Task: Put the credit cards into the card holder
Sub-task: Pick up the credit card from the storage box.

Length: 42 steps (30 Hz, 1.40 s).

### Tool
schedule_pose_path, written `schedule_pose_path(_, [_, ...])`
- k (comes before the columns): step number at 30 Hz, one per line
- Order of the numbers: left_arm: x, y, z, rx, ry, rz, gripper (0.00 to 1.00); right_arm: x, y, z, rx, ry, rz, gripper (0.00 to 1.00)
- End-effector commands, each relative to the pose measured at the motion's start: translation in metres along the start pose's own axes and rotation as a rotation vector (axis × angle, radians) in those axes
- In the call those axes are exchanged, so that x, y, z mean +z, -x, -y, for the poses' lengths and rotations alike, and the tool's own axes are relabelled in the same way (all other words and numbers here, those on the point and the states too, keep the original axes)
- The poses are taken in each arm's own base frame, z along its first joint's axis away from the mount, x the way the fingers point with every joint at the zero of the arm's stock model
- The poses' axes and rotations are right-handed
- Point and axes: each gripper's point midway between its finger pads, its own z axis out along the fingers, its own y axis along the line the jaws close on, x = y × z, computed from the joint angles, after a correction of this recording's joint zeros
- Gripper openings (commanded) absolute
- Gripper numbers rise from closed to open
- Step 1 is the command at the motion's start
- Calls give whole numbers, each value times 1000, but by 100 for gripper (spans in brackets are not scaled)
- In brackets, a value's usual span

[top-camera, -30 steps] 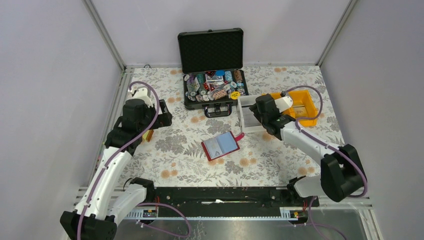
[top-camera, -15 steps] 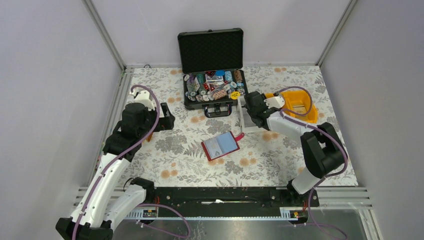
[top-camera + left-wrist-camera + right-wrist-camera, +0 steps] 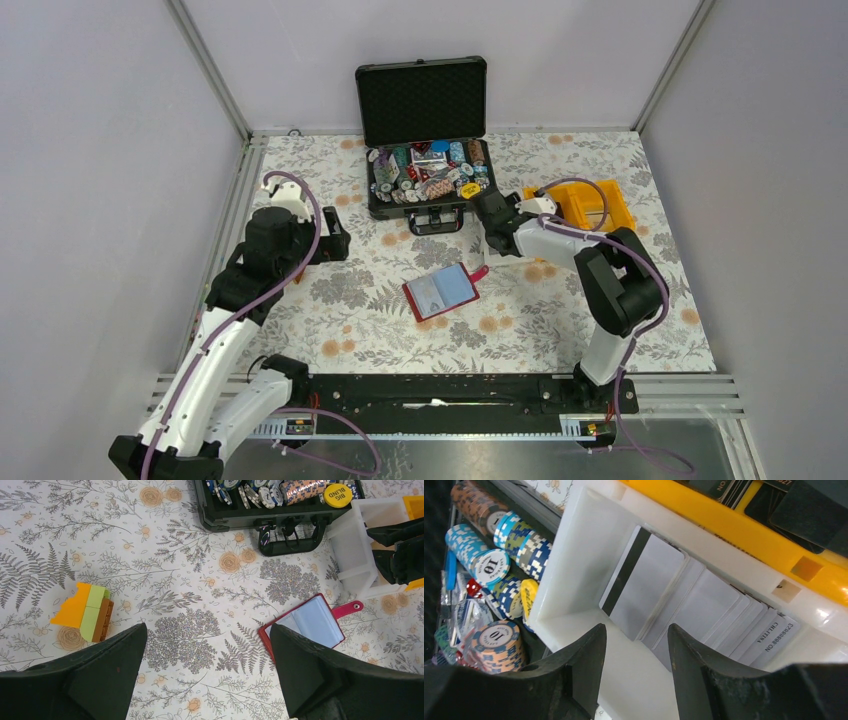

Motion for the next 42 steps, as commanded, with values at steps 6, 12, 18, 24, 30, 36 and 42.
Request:
schedule_pose_path(6, [0, 7, -4, 18, 24, 29, 99, 10, 10, 0, 27, -40, 82, 53])
schedule_pose_path(12, [2, 5, -5, 20, 31, 21, 99, 17, 9, -2, 24, -48, 80, 49])
schedule_pose_path(18, [3, 4, -6, 22, 37, 15, 99, 25, 7, 3, 18, -67, 76, 45])
schedule_pose_path(24, [5, 4, -6, 23, 40, 11, 99, 28, 7, 5, 18, -75, 78, 44])
schedule_pose_path(30, [5, 3, -7, 24, 44, 8, 99, 32, 12, 3, 8, -80, 87, 40])
schedule_pose_path(36, [6, 3, -7, 26, 45, 7, 99, 33, 18, -5, 0, -70, 94, 38])
schedule_pose_path(42, [6, 3, -8, 26, 47, 7, 99, 33, 22, -11, -13, -60, 104, 38])
